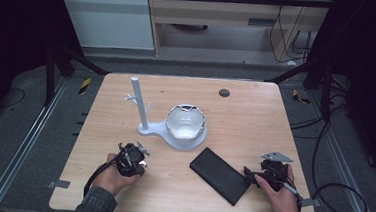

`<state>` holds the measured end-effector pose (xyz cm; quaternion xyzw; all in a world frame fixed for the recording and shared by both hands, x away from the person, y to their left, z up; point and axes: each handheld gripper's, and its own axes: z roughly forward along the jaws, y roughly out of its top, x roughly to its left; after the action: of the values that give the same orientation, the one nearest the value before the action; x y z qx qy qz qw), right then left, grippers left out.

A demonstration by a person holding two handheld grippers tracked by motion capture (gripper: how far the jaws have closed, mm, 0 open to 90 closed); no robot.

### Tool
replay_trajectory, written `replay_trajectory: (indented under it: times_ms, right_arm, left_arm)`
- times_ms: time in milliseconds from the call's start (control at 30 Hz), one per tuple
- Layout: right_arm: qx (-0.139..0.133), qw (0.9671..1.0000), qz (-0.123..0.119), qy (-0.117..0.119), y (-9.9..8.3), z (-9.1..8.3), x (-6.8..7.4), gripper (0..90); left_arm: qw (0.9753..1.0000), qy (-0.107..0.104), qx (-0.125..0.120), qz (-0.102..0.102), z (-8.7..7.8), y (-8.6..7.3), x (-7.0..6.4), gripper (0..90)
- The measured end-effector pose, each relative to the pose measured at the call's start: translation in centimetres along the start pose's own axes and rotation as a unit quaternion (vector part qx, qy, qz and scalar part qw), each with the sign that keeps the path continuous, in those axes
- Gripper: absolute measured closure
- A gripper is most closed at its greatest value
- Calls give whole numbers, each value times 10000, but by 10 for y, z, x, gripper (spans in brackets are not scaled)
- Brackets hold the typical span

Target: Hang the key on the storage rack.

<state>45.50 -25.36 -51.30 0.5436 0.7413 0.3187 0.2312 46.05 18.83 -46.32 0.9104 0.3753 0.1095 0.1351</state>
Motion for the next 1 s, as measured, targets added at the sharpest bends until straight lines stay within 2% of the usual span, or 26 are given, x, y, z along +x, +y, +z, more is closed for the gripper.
replay_trajectory:
  times_ms: [267,567,1000]
  right_arm:
    - [3,10000,-8,1,0,0,0,4]
    - [2,10000,-15,12,0,0,1,4]
    - [2,10000,-24,24,0,0,1,4]
  left_arm:
    - [9999,-46,9,93,-4,-2,3,679]
    - [9998,-108,-91,133,-14,-5,8,681]
    - [9989,-140,-411,155,-57,0,25,682]
